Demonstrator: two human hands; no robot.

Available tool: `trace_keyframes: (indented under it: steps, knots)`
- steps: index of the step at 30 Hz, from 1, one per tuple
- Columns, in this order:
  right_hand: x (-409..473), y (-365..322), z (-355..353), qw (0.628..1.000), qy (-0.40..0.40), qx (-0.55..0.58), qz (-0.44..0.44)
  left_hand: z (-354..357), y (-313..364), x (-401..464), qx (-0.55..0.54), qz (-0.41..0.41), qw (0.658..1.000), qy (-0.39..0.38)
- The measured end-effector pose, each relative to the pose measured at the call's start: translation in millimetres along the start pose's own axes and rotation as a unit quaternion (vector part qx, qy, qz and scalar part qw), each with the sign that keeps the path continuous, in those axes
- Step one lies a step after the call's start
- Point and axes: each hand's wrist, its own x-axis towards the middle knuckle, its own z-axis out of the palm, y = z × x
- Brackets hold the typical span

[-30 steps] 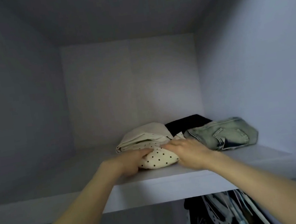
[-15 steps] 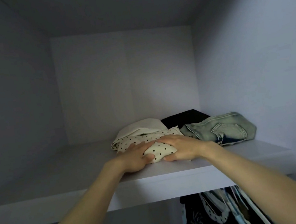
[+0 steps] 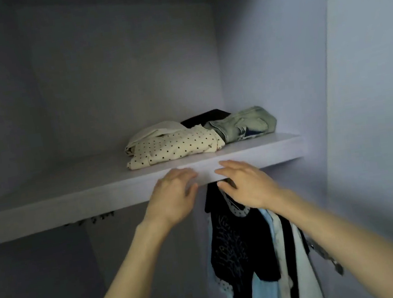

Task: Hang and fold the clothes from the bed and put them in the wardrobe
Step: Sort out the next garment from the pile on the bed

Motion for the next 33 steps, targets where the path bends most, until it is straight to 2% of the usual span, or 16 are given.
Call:
trace_keyframes:
  steps: [2,7,11,15,23,26,30,33]
  knots:
    - [-43.8,-7.0,11.3,0.999,0.011,0.014,0.043,16.6,16.7,-31.9,-0.082,0.010,0.997,-0.004]
    - [-161.8,-22.2,32.6,0.983,-0.066,0.028,0.167,63.5,41.2,-108.1,-0.124,0.027,0.979,-0.162]
    - [-271.1,-38.6,38.6,0.953,-0.097,0.053,0.284,98.0,69.8,-172.1,-0.158,0.064,0.944,-0.281]
    - [-369.1,-58.2,43.8,0.916,-0.091,0.081,0.382,129.4,107.4,-212.4,-0.189,0.106,0.910,-0.354]
    - [-572.4,-73.2,-22.7,0.795,-0.014,0.050,0.605,186.4,275.1,-303.8,-0.282,0.282,0.784,-0.476]
    - [-642.1,-86.4,-58.4,0.731,0.027,0.040,0.681,199.6,346.8,-337.4,-0.277,0.348,0.727,-0.523]
    - [-732.6,-107.9,-100.4,0.654,0.089,0.011,0.751,207.9,444.7,-390.5,-0.289,0.427,0.657,-0.550]
    - [-785.6,-117.4,-125.0,0.610,0.128,-0.004,0.782,210.5,506.2,-425.1,-0.285,0.476,0.610,-0.566]
